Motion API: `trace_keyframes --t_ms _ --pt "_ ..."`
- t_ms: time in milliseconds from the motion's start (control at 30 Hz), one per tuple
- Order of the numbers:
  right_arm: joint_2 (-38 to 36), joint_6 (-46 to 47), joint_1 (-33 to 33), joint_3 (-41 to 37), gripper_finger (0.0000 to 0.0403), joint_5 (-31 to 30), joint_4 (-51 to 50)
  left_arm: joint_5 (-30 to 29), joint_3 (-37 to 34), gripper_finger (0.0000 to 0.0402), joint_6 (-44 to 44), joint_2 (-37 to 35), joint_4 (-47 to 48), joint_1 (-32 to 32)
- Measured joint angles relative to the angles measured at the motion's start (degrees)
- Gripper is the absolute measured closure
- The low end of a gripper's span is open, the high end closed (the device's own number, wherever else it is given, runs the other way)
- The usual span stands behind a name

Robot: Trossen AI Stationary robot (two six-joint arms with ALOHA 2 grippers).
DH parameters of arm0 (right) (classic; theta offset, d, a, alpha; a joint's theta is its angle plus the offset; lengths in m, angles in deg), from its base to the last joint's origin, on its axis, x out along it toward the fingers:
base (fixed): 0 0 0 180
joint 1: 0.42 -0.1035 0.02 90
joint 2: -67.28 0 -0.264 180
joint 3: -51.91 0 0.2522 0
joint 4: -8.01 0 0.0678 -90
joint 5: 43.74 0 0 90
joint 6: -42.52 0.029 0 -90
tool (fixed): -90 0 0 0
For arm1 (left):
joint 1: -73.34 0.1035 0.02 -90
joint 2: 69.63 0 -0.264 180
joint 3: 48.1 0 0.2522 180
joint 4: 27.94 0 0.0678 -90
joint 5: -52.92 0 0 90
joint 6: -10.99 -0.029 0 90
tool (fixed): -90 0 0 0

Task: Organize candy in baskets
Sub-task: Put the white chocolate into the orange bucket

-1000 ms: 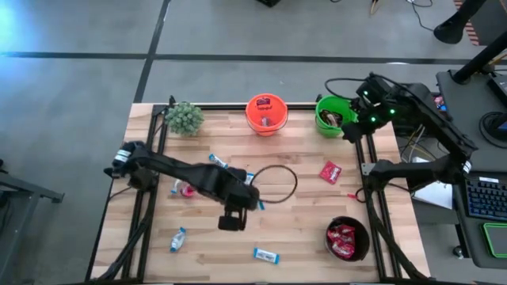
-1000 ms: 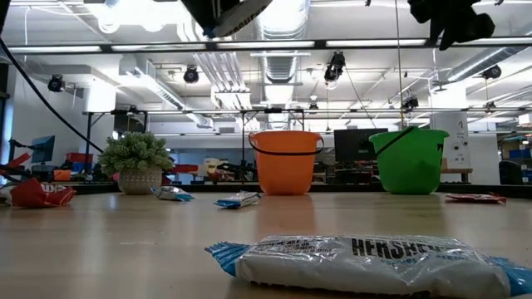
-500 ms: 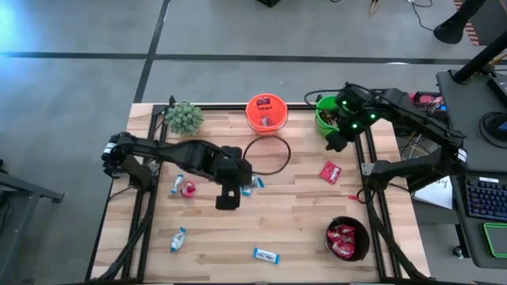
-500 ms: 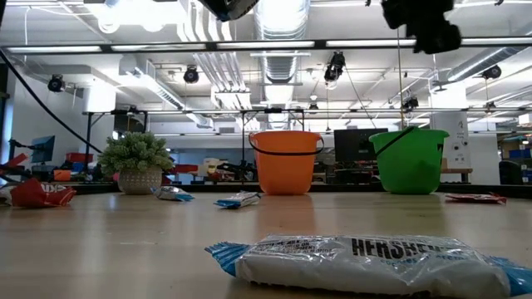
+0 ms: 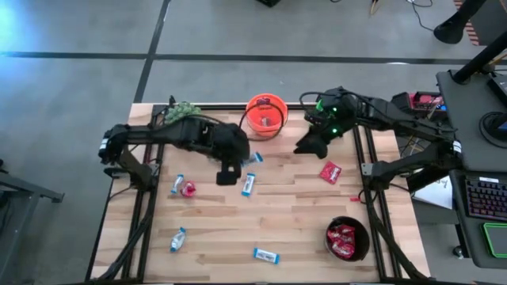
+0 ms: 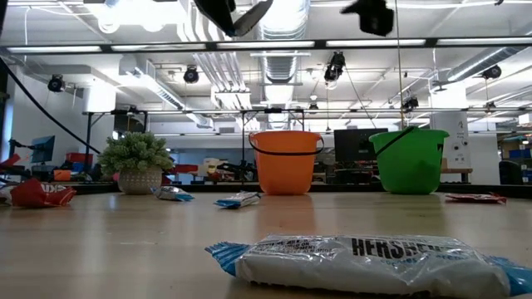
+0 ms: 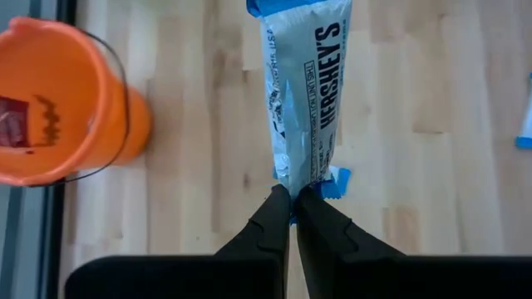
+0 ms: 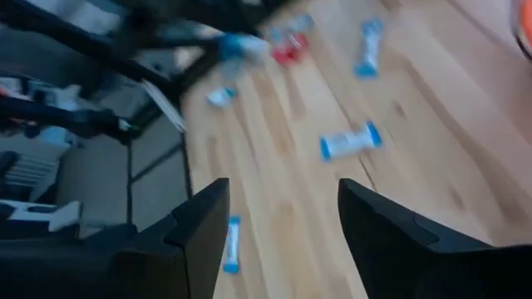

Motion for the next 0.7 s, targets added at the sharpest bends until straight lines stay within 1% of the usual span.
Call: trace_keyframes --t_ms 100,167,267,333,533,700 --pt "0.08 -0.45 -1.65 -0.07 0.0191 -0.97 6.03 0.04 0.12 0.0401 -1.24 0.0 -0.16 2.02" --pt "0.08 -0.9 -2.87 -0.35 0.0191 -4.53 9.4 0.32 0.87 0.0401 -2.33 0.0 -0.77 3.27" --pt "0.8 -2.34 -3.95 -0.57 0.019 -10.21 11.66 0.7 2.62 0.0401 -3.65 0.0 -2.07 4.77" --pt "1.89 -3.69 -4.16 -0.63 0.019 -12.1 12.47 0.7 4.1 0.0401 -4.63 0.0 -3.18 5.5" --pt "6.47 -5.01 -4.33 -0.63 0.019 -12.2 19.97 0.73 9.23 0.0402 -6.9 0.63 -4.48 6.96" --pt "8.31 -6.12 -5.07 -0.42 0.019 -12.15 25.3 0.83 11.36 0.0402 -8.1 0.87 -3.77 8.19"
